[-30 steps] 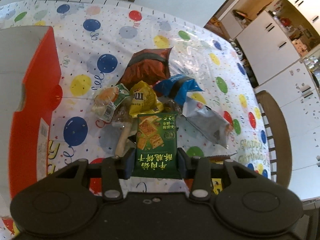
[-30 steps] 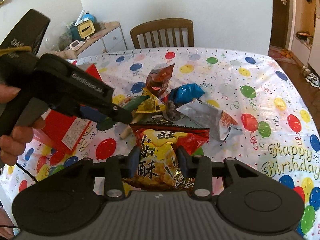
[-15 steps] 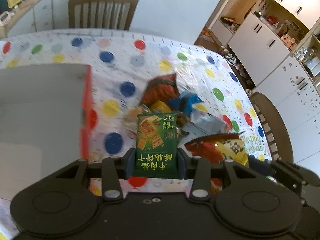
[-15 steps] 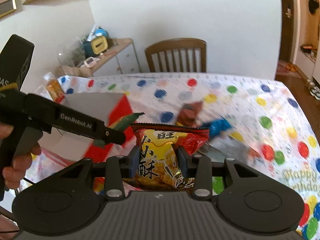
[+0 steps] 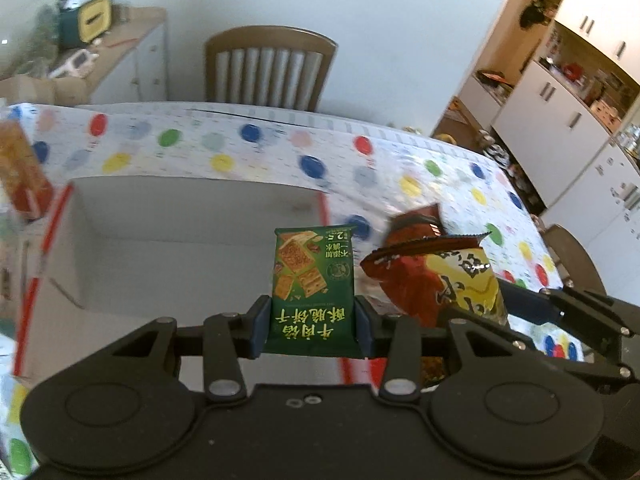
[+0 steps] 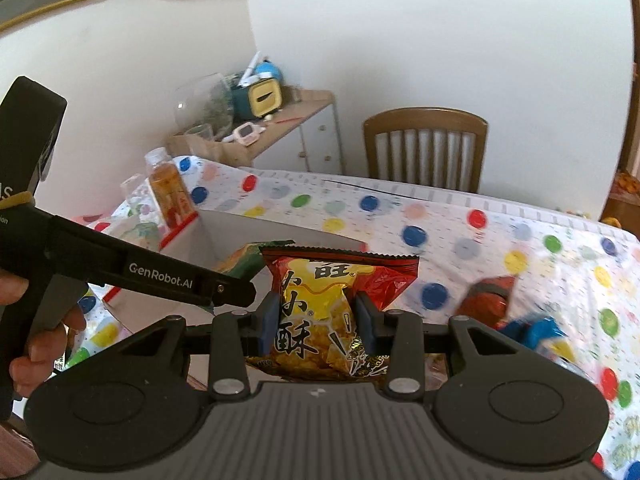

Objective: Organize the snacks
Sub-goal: 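Carry both packets over the white box and open both tools to drop them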

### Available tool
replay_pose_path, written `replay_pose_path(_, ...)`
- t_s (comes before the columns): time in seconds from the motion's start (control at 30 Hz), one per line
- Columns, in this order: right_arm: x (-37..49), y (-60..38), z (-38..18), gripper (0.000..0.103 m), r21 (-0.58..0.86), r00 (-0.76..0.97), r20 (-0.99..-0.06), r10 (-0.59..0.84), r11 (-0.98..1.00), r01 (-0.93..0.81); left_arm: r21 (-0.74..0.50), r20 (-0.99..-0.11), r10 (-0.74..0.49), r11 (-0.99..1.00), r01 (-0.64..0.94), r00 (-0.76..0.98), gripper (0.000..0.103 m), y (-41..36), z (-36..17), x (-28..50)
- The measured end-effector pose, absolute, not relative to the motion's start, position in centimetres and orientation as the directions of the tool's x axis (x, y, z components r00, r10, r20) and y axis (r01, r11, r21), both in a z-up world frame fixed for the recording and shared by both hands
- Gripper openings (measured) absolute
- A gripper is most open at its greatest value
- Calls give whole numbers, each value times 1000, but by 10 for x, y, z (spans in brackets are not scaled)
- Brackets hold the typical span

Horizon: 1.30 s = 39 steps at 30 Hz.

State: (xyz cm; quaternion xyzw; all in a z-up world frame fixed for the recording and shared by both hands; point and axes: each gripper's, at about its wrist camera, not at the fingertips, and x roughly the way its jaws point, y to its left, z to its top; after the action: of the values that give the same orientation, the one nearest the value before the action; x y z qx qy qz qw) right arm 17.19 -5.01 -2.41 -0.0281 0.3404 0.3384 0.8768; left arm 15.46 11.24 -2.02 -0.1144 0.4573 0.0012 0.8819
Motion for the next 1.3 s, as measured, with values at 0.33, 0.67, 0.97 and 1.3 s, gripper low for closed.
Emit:
replay_pose_path(0.33,179,17,-47,39,155,478,-654,586,722,-674,-133,-821,0,973,-191,570,40,171,-29,151)
replay_pose_path(0.67,194,60,-91,39,150,390,-743,544,703,-695,-93,-871,42,964,-248,489,41,215,-68,162)
replay_pose_path(0.97,198,74,-117,39,127,343,-800,493,697,-706,-74,-920,24,969,-234,391,41,229,-109,174)
replay_pose_path(1.3,193,76,-131,40,109,317,-830,459,690,-715,-47,-952,21,976,-211,306,41,229,-135,180)
